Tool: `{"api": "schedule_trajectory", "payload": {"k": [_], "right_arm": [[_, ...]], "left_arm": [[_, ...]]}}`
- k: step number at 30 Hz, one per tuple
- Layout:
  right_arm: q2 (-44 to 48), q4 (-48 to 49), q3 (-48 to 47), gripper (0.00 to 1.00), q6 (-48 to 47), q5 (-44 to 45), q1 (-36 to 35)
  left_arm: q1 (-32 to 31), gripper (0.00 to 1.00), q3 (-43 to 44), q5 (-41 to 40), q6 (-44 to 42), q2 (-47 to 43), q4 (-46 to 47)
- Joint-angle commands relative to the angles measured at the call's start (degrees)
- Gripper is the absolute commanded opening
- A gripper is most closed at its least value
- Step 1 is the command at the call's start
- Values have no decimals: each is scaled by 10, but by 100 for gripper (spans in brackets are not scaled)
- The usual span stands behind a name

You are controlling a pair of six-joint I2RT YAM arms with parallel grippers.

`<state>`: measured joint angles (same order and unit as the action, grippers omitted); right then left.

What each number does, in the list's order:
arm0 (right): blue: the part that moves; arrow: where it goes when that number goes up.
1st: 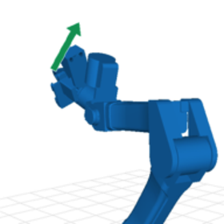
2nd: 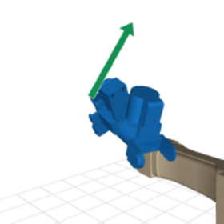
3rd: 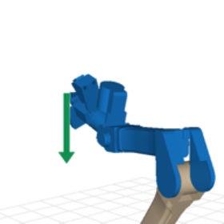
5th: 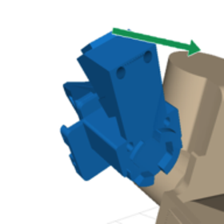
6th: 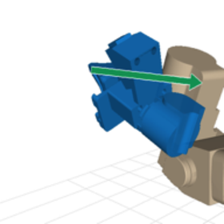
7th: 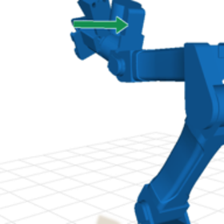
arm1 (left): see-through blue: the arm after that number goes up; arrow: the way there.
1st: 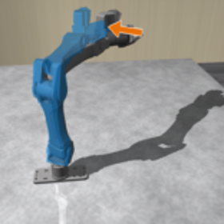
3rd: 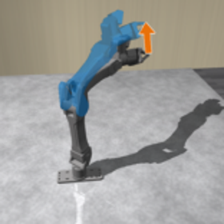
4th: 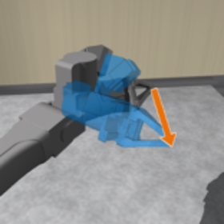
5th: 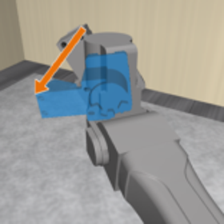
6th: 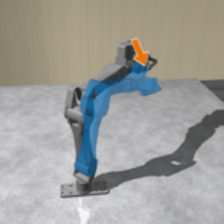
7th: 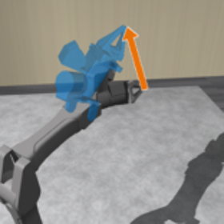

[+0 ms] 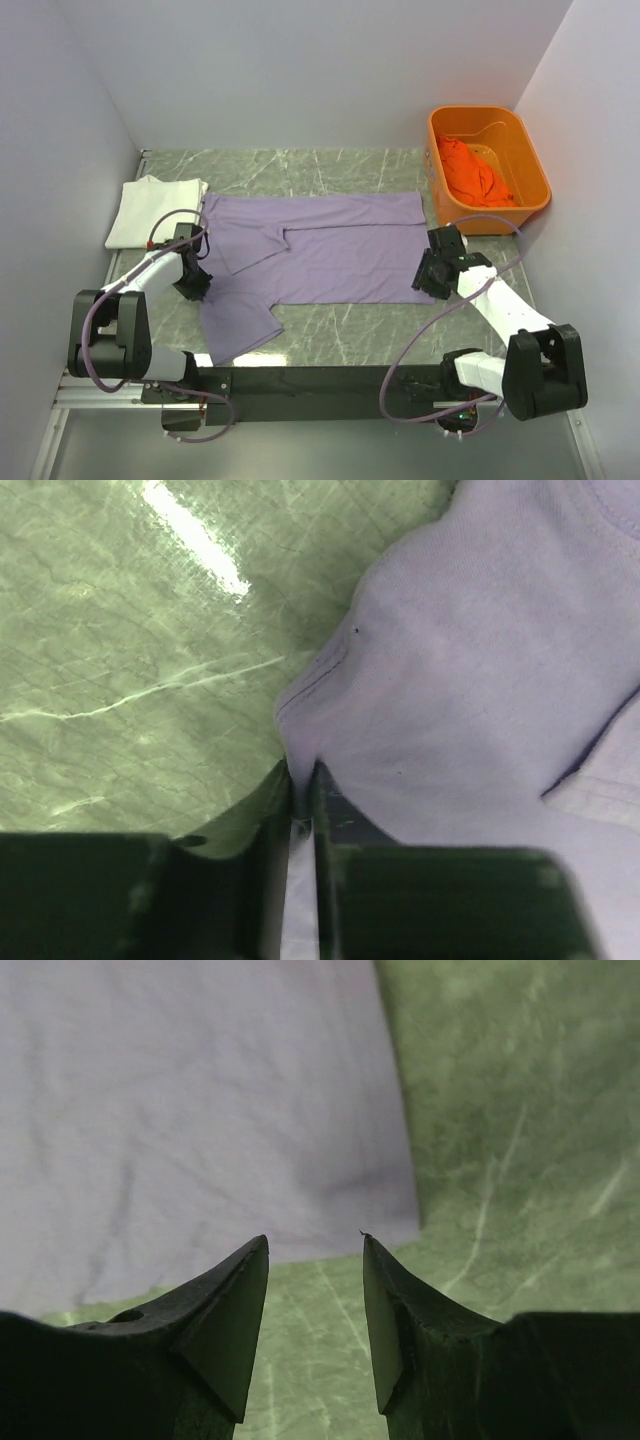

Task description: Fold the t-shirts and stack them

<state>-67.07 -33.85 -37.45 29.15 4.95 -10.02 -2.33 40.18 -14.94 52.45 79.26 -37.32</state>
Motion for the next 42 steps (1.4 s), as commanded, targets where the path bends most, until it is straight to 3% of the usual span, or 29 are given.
{"api": "schedule_trajectory", "payload": {"k": [1,3,21,24,27,28,30,36,42], "right_arm": [[-5,-27,11,50,10,10,25],[-3,-31,15,50,17,15,33],[-96,4,20,47,12,-24,91],[-100,4,19,38,11,-25,91],[-95,4,19,20,12,-23,91],[-90,1,19,8,12,-20,91],[-66,-7,19,0,14,-18,91],[11,-68,-9,0,15,-36,97],[-8,-74,-62,0,7,-59,97]], "left_arm": [[0,12,-12,-4,-6,9,-9],[-3,1,-12,1,-8,8,-7],[-28,1,-12,-23,13,-39,-21],[-28,1,-11,-29,20,-46,-28],[-23,1,-6,-23,23,-56,-38],[-21,1,-6,-19,23,-65,-41],[-11,1,-2,-10,24,-85,-56],[0,1,25,-5,28,-149,-116],[21,1,59,-26,-8,-137,-141]]}}
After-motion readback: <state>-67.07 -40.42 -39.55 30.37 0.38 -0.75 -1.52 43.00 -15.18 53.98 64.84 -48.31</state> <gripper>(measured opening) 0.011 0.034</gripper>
